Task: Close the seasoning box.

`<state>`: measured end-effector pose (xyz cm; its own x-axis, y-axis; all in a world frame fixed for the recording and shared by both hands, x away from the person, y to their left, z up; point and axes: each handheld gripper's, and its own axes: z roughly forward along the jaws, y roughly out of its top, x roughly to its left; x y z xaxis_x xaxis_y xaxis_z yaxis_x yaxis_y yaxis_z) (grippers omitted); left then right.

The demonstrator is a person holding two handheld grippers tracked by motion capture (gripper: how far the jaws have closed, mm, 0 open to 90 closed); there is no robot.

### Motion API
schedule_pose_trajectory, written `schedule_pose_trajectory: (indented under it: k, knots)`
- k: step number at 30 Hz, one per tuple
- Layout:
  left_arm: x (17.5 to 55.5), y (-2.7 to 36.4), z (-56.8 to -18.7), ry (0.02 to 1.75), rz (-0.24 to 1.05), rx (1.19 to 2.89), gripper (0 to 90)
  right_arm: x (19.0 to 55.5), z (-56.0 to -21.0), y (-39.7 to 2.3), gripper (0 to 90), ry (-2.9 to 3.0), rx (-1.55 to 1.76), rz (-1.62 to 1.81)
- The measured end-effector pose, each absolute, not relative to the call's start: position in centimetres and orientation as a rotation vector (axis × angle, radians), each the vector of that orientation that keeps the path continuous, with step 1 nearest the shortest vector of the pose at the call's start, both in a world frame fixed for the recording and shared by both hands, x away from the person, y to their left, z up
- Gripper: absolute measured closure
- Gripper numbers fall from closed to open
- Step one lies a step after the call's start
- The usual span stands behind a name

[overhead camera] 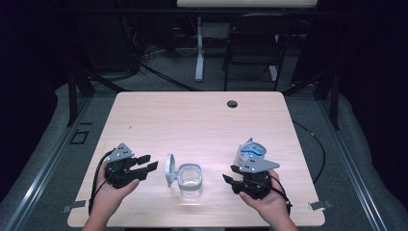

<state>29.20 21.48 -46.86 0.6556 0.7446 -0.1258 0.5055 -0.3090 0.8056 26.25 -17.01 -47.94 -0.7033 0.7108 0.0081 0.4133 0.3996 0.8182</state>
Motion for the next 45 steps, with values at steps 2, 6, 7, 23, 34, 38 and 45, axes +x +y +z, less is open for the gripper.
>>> schedule_pose_trajectory:
  k: [2, 6, 7, 23, 34, 38, 45]
  knots:
    - [29.2, 21.6, -46.9, 0.979, 0.345, 1.975, 57.6, 26.2, -47.8, -17.5, 57.7, 2.318, 0.978, 1.209]
    - [29.3, 21.8, -46.9, 0.986, 0.345, 1.969, 55.9, 26.2, -47.3, -18.6, 58.0, 2.289, 1.006, 1.23]
    - [29.4, 21.8, -46.9, 0.986, 0.342, 1.97, 55.9, 26.2, -47.1, -19.0, 58.0, 2.29, 1.009, 1.227]
    - [29.6, 22.0, -47.0, 0.996, 0.35, 1.962, 54.0, 26.3, -46.7, -21.5, 58.0, 2.254, 1.082, 1.19]
    - [30.2, 21.7, -46.9, 0.996, 0.343, 1.957, 54.2, 25.9, -47.0, -23.0, 57.2, 2.22, 1.125, 1.18]
    - [30.5, 21.4, -47.0, 0.994, 0.337, 1.956, 54.3, 25.8, -47.1, -23.6, 56.7, 2.202, 1.148, 1.172]
    - [30.6, 21.6, -47.1, 0.998, 0.338, 1.949, 54.3, 25.9, -47.3, -24.3, 53.0, 2.187, 1.171, 1.159]
